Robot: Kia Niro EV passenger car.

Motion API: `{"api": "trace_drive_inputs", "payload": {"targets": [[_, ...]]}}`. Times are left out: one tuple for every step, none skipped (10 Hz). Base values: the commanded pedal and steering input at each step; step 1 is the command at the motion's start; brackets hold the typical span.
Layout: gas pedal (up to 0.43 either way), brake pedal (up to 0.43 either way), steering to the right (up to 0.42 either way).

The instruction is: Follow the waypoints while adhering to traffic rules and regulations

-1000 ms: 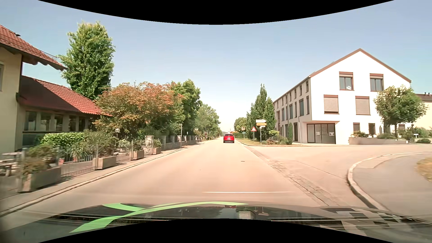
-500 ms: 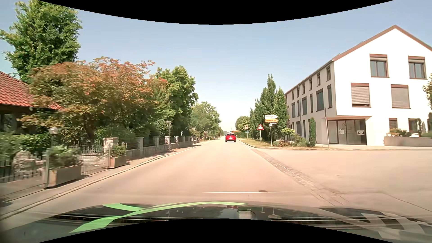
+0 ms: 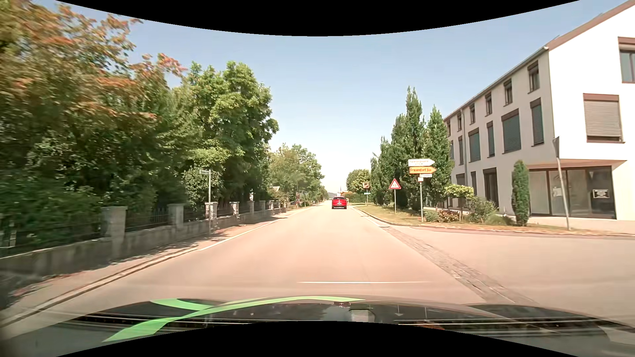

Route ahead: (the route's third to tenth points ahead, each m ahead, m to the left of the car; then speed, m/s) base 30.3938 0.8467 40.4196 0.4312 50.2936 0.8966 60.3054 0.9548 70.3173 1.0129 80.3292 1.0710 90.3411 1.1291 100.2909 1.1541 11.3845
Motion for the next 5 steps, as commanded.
{"api": "trace_drive_inputs", "payload": {"targets": [[0.26, 0.0, 0.002], [0.26, 0.0, 0.002], [0.248, 0.0, 0.002], [0.248, 0.0, 0.002], [0.228, 0.0, 0.002]]}}
